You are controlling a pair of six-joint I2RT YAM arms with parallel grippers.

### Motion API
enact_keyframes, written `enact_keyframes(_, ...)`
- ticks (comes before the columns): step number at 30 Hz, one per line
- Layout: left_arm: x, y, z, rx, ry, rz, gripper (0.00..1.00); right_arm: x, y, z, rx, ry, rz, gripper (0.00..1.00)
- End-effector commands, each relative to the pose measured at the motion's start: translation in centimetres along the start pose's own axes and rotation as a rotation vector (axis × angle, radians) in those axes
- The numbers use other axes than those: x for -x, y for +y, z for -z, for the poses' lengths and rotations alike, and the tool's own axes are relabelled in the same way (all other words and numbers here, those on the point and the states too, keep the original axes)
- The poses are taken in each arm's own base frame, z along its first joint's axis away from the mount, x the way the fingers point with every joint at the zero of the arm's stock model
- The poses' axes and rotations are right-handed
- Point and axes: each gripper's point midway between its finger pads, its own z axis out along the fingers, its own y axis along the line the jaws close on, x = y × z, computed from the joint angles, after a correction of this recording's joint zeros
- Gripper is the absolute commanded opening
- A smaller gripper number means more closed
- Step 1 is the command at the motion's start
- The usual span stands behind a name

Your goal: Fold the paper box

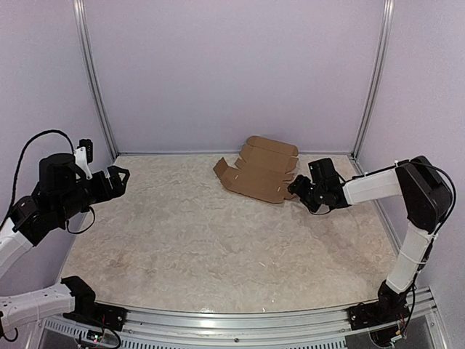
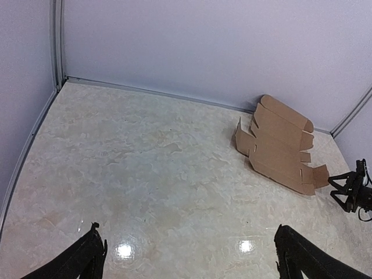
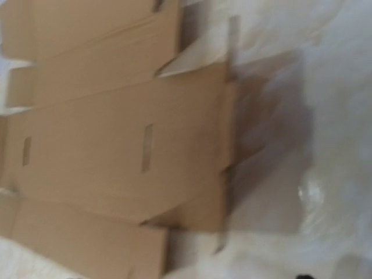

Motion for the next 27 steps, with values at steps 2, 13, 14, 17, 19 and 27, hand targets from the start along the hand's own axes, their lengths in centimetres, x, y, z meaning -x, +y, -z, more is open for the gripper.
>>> enact_keyframes(2,-1.0,0.1,-0.3,0.003,0.032,-0.012,0.99,1.9,-1.0,-1.6,-0.018,-0.034,-0.032,0.73)
enact_keyframes(13,-1.1,0.2,-0.7,0.023,0.048,-0.022,0.99,2.7,-0.8,-3.7,-0.012,-0.023,-0.03,0.43)
enact_keyframes(14,-1.1,0.2,-0.7,0.023,0.051,-0.022,0.99,2.8,-0.9,-3.9,-0.011,-0.022,-0.032,0.39)
enact_keyframes(17,-1.2,0.0,-0.9,0.018,0.06,-0.021,0.99,2.9,-1.1,-4.4,-0.019,-0.022,-0.032,0.31)
enact_keyframes(19,-1.3,0.0,-1.0,0.019,0.067,-0.022,0.99,2.9,-1.3,-4.7,-0.026,-0.021,-0.032,0.27)
enact_keyframes(27,-1.2,0.0,-0.9,0.022,0.071,-0.02,0.99,2.6,-1.1,-4.7,-0.011,-0.004,0.0,0.0)
